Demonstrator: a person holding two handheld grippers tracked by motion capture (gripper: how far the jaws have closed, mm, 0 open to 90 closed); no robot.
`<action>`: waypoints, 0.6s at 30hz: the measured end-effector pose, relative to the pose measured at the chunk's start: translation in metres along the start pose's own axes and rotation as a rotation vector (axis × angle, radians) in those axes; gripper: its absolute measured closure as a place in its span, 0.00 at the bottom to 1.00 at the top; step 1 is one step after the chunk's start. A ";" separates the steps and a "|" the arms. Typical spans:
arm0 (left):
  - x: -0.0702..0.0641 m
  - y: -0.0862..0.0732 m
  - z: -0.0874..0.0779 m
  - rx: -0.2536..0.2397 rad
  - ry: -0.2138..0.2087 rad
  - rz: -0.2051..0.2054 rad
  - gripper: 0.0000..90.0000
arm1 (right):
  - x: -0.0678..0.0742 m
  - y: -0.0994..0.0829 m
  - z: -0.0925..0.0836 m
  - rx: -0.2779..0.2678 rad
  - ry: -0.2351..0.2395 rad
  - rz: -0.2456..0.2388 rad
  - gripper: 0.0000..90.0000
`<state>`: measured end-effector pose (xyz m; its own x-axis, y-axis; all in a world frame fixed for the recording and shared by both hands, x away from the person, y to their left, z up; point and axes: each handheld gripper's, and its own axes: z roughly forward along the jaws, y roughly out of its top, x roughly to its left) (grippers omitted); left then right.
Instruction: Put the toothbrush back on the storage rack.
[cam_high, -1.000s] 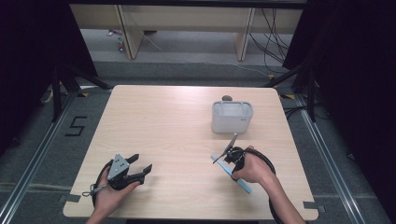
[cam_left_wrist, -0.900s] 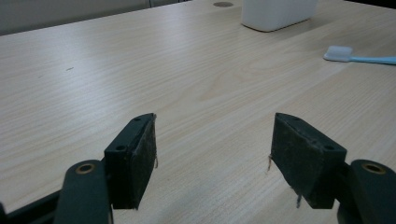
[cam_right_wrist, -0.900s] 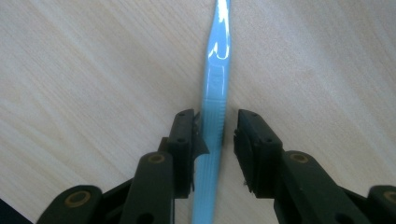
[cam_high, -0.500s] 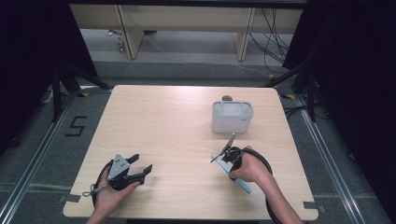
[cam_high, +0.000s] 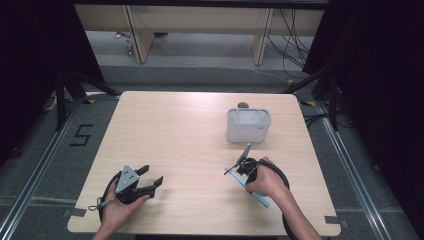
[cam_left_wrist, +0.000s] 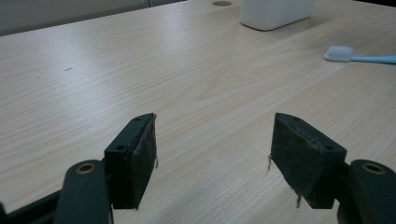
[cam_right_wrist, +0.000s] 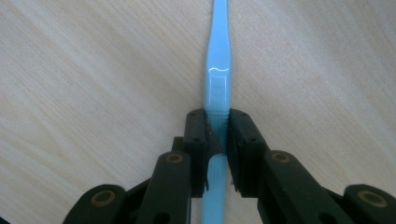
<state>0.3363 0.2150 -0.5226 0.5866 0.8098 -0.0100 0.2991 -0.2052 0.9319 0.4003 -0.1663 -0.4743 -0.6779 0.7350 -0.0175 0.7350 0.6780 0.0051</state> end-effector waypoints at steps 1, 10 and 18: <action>0.000 0.000 0.000 0.000 0.000 0.000 0.34 | 0.000 0.000 0.000 0.000 0.000 0.000 0.87; 0.000 0.000 0.000 0.000 0.001 0.000 0.34 | -0.004 -0.007 -0.012 -0.066 -0.002 0.030 0.88; 0.000 0.000 0.000 0.000 0.002 0.000 0.34 | -0.006 -0.015 -0.024 -0.173 0.013 0.044 0.88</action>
<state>0.3364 0.2148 -0.5227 0.5847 0.8112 -0.0093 0.2995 -0.2052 0.9318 0.3929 -0.1810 -0.4500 -0.6459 0.7635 -0.0005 0.7512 0.6356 0.1779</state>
